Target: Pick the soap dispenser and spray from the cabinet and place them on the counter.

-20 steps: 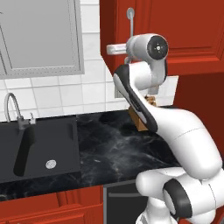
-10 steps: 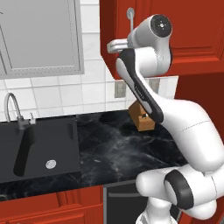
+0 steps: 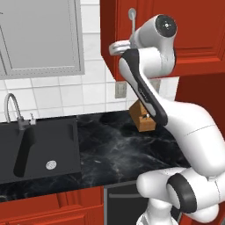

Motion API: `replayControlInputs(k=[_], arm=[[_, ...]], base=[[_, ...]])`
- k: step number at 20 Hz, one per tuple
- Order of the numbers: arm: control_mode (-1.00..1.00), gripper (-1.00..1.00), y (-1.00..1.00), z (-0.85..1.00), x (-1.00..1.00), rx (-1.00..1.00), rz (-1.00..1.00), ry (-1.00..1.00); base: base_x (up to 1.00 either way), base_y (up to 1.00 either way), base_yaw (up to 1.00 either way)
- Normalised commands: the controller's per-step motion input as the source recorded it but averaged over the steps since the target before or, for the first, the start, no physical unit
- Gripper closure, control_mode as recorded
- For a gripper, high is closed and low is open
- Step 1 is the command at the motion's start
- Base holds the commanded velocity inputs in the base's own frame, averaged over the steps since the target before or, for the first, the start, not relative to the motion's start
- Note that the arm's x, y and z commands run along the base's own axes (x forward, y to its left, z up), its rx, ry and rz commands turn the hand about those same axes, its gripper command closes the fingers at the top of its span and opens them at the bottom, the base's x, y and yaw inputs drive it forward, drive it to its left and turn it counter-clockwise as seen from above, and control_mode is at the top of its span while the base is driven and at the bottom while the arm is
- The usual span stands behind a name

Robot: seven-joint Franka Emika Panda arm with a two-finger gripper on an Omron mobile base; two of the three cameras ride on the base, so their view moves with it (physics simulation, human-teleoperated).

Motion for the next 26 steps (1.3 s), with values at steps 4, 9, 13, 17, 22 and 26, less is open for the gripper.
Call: replayControlInputs(k=[4, 9, 13, 17, 22, 26], arm=[[-1.0, 1.0, -0.03, -0.25, -0.13, 0.0, 0.06, -0.05], [-1.0, 1.0, -0.31, -0.13, -0.19, 0.0, 0.07, -0.02], [-1.0, 1.0, -0.52, -0.09, -0.16, 0.0, 0.07, 0.01], [-1.0, 1.0, -0.55, -0.07, -0.12, 0.0, 0.07, 0.04], [-1.0, 1.0, -0.58, -0.05, -0.17, 0.0, 0.07, 0.01], [-1.0, 1.0, -0.52, -0.04, -0.24, 0.0, 0.07, 0.0]], base=[[0.0, 0.0, 0.0], [0.0, 0.0, 0.0], [0.0, 0.0, 0.0], [0.0, 0.0, 0.0], [0.0, 0.0, 0.0], [0.0, 0.0, 0.0]])
